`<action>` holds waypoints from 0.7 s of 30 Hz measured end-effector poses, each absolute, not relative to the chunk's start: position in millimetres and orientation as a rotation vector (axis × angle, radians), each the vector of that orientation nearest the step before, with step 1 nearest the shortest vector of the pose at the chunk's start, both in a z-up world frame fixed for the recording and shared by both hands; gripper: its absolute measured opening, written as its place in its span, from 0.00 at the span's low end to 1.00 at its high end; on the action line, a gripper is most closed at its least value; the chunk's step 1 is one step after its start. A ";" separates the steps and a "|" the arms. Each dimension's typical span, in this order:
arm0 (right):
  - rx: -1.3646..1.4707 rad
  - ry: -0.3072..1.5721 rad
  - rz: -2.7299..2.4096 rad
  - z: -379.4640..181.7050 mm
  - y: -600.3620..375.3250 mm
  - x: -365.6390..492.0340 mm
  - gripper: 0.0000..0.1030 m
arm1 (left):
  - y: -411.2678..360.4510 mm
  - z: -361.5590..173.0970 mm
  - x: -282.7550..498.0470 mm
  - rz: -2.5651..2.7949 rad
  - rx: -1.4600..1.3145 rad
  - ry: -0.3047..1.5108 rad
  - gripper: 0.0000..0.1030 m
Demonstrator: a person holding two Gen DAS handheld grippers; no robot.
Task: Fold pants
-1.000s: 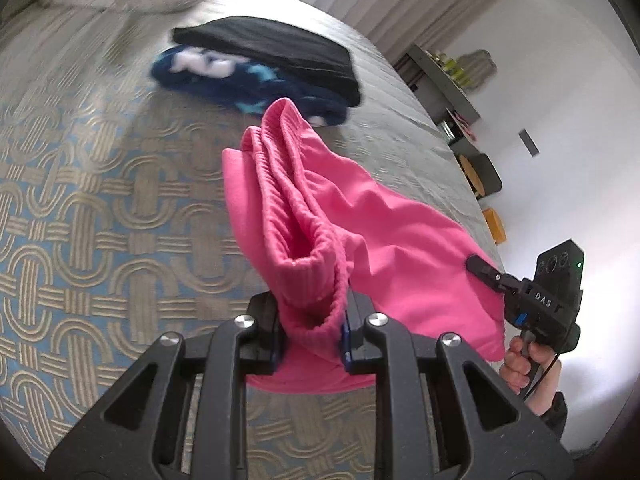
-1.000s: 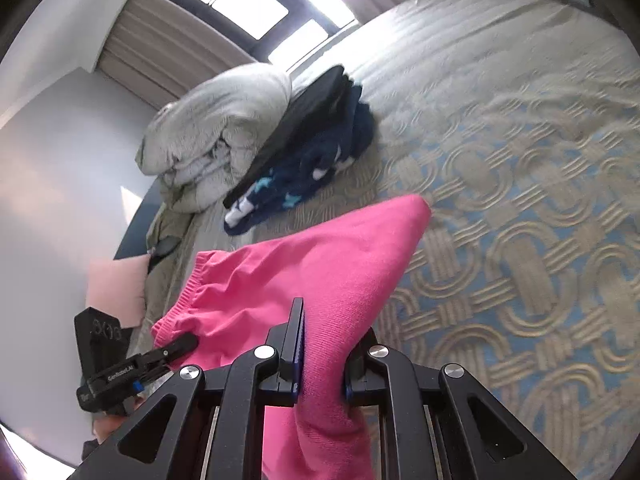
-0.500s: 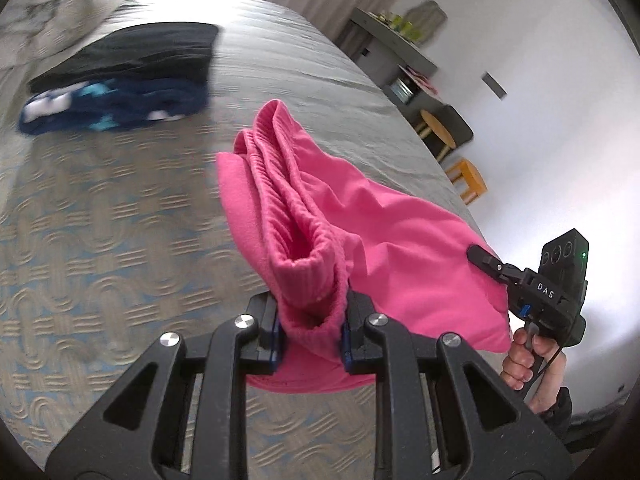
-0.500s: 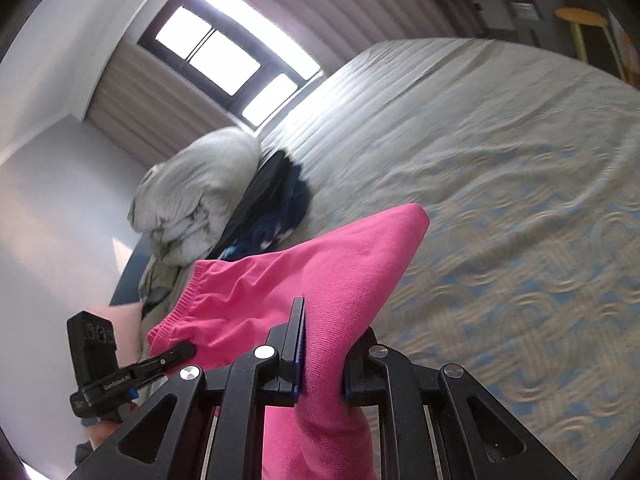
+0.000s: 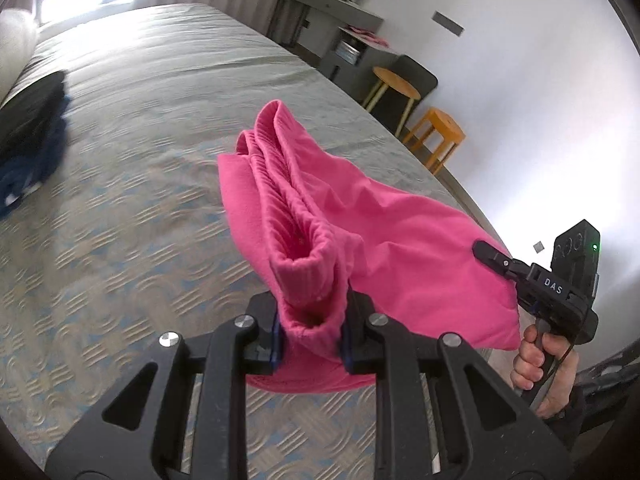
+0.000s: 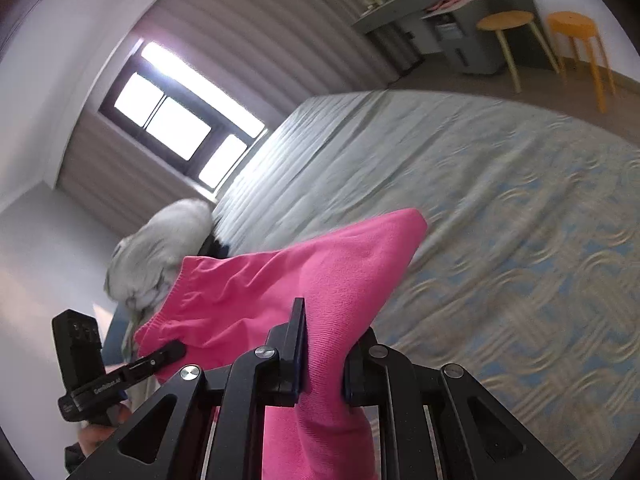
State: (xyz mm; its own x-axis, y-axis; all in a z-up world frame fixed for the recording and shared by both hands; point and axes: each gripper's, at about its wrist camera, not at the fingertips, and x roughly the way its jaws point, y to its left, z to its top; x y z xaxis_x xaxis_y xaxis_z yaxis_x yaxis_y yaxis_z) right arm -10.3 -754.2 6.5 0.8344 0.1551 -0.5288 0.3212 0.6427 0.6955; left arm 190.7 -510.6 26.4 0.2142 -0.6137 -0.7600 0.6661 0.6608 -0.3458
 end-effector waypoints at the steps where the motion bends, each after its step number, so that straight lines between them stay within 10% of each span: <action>1: 0.885 0.589 -0.110 4.6 -762.3 -14.7 0.13 | -524.4 24.9 189.5 -0.897 0.069 1.021 0.23; 21: 0.907 0.577 -0.318 -71.3 -853.8 -88.7 0.13 | -641.2 -55.7 173.0 -0.919 0.211 0.944 0.24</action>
State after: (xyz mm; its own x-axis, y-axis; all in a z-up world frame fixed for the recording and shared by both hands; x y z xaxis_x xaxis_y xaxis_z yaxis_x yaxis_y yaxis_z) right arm -88.7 -853.8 -71.3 0.8050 -0.0200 -0.5929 0.4906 0.5844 0.6464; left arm 173.0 -641.2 -55.7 0.2534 -0.5834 -0.7717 0.7551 0.6179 -0.2191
